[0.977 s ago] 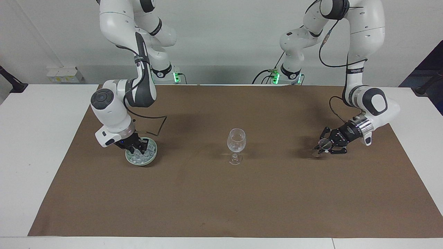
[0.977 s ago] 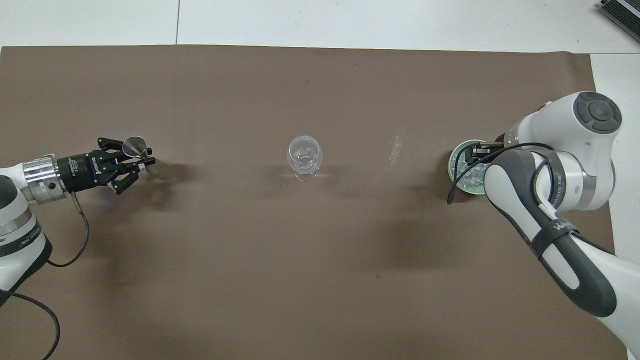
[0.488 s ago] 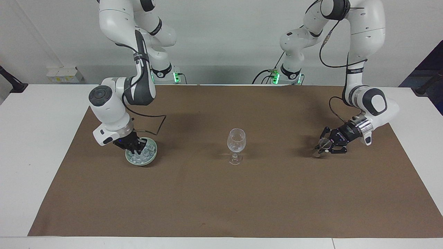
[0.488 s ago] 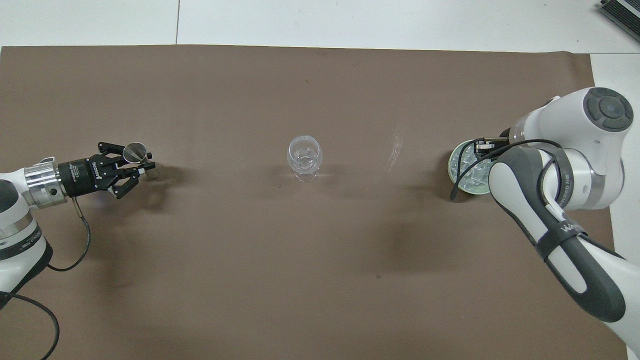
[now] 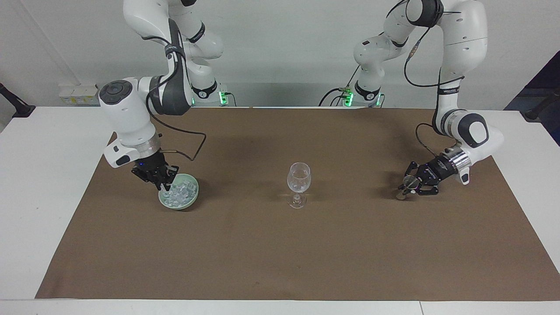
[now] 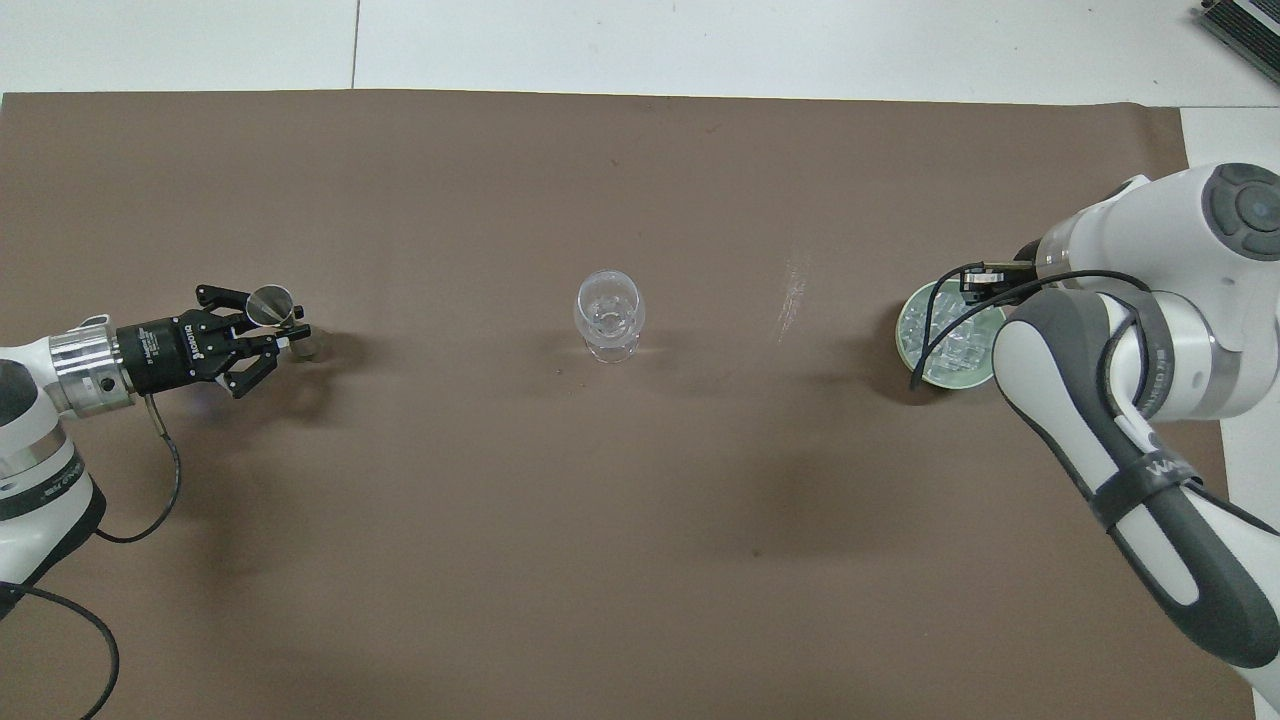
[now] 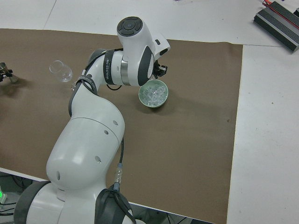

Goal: Pour wine and add ice with both arms
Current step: 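Lift the ice with the right gripper and carry it over the clear cup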

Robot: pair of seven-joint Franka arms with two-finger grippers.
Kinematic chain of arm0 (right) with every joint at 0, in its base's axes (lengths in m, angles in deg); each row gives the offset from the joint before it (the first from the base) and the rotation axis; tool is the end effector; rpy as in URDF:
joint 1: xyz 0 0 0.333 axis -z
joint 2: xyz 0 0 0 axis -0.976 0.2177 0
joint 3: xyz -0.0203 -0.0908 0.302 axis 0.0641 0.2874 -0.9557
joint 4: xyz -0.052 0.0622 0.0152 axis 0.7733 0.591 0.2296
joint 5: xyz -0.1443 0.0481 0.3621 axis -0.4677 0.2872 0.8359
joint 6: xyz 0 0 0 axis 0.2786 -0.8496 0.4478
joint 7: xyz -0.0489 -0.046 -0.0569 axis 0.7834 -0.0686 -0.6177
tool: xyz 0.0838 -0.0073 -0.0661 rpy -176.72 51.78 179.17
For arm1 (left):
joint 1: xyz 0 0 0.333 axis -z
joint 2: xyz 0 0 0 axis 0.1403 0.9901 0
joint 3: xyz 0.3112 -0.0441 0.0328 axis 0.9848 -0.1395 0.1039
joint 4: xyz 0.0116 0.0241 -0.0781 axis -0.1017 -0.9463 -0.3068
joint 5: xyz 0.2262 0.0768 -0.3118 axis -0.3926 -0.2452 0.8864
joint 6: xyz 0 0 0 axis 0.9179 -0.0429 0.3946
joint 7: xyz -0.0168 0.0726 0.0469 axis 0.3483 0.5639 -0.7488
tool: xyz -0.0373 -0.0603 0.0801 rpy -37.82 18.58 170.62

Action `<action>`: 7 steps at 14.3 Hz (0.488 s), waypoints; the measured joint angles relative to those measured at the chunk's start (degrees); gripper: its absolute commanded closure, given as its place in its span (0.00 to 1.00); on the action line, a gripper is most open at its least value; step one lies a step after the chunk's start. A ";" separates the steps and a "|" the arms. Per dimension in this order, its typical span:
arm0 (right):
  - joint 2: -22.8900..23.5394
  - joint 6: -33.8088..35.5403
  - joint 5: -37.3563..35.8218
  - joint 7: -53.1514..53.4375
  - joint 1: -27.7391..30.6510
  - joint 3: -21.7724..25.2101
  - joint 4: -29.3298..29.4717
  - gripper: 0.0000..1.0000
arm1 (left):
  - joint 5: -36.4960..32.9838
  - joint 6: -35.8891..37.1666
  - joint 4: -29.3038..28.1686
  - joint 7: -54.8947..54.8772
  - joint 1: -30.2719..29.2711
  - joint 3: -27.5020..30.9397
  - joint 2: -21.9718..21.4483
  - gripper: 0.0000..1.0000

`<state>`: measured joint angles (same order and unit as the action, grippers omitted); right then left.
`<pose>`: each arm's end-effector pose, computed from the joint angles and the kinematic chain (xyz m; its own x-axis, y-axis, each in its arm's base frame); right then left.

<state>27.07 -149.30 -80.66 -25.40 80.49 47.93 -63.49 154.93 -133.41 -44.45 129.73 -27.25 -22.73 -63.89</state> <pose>0.6215 0.0000 0.4490 0.9833 -0.1032 0.1502 -0.1032 -0.9946 -0.0077 0.5635 0.0824 0.2608 -0.1899 0.3879 -0.9019 0.9343 0.3536 -0.0447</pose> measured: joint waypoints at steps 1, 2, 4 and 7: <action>-1.02 0.81 0.00 0.51 -0.02 -0.07 0.12 1.00 | 0.00 -0.05 0.00 -0.15 0.00 0.00 0.02 1.00; -2.10 1.48 0.00 0.78 -0.08 -0.16 0.20 1.00 | 0.00 -0.08 0.00 -0.30 0.00 0.00 0.03 1.00; -4.31 3.52 0.02 1.54 -0.31 -0.41 0.63 1.00 | -0.05 -0.18 0.00 -0.47 0.00 0.00 0.03 1.00; -6.81 8.48 0.04 2.20 -0.47 -0.75 2.99 1.00 | -0.21 -0.31 -0.04 -0.78 0.00 0.00 0.04 0.98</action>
<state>20.26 -140.82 -80.62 -23.20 80.01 47.18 -60.50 154.72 -133.72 -44.49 128.95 -27.25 -22.73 -63.85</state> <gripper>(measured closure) 0.780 0.771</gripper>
